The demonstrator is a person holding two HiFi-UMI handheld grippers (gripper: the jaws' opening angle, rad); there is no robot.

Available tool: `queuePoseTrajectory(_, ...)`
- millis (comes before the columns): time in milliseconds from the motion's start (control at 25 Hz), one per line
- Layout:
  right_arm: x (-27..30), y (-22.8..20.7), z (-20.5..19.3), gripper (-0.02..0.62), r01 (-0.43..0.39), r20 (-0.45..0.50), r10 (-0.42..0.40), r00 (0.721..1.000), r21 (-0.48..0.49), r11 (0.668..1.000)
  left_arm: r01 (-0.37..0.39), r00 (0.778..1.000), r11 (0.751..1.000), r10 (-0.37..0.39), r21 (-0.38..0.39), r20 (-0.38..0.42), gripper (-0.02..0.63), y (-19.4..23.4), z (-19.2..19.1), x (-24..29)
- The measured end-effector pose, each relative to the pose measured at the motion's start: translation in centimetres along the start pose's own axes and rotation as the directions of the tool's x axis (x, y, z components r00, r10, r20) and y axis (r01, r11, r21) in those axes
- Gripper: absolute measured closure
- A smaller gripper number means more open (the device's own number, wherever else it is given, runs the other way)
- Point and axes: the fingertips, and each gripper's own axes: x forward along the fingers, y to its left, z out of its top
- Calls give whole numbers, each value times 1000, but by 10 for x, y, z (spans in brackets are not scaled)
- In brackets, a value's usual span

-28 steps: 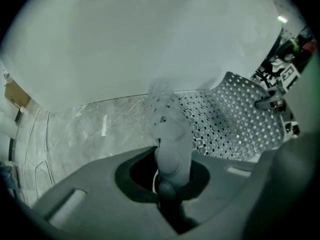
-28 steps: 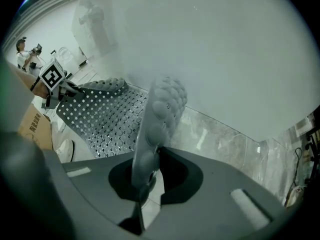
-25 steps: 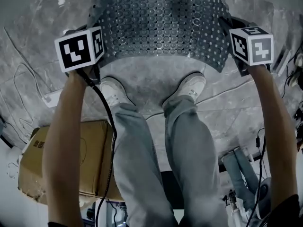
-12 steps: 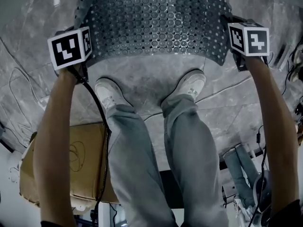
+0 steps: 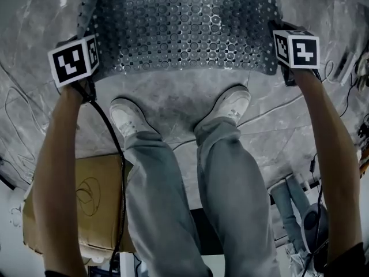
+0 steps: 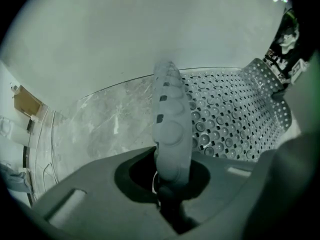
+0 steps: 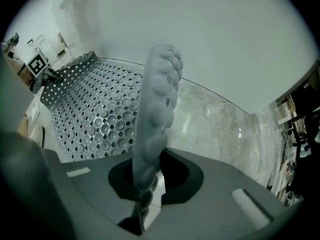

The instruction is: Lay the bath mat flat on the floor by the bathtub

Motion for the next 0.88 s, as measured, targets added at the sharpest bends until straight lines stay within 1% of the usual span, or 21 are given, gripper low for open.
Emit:
queuePoseTrajectory(120,10,-4,-8,561,13,-3,-13,1000,5,1000,-7,1000,1000,7,-16,-3,576,5,-4,12)
queuePoseTrajectory(160,14,-5,-8,561,7,2,-7,1000,29,1000,-16,1000,1000,16,-18,-3,574,7,-4,14)
queuePoseTrajectory(280,24,-11,-7,549,-25,1,25,1000,152,988,-53,999,999,53,8,5,561,12,-4,20)
queuePoseTrajectory(320,26,-12,-9,546,-25,-8,27,1000,169,985,-54,998,998,54,17,12,559,12,-5,21)
queuePoseTrajectory(400,27,-13,-10,541,0,-23,4,1000,150,989,-40,999,999,40,-2,35,547,14,-5,24)
queuePoseTrajectory(480,26,-13,-10,534,34,-35,-29,999,128,991,-23,999,999,25,-45,47,504,21,-11,23)
queuePoseTrajectory(520,24,-13,-11,524,46,-44,-40,998,136,990,-15,999,998,17,-59,40,443,24,-17,21)
queuePoseTrajectory(560,23,-15,-14,500,57,-60,-49,997,155,986,-9,999,998,11,-66,33,345,26,-23,18)
queuePoseTrajectory(600,21,-18,-17,438,69,-79,-55,995,178,982,-7,1000,998,9,-67,27,318,29,-29,14)
queuePoseTrajectory(640,19,-21,-21,386,81,-96,-62,993,203,976,-8,1000,998,9,-64,17,316,32,-37,10)
queuePoseTrajectory(760,11,-26,-28,383,93,-107,-66,992,268,959,-11,999,998,8,-61,-37,316,39,-60,-4)
queuePoseTrajectory(880,-2,-27,-35,379,94,-118,-62,991,295,951,-4,997,996,-4,-93,-82,318,34,-74,-18)
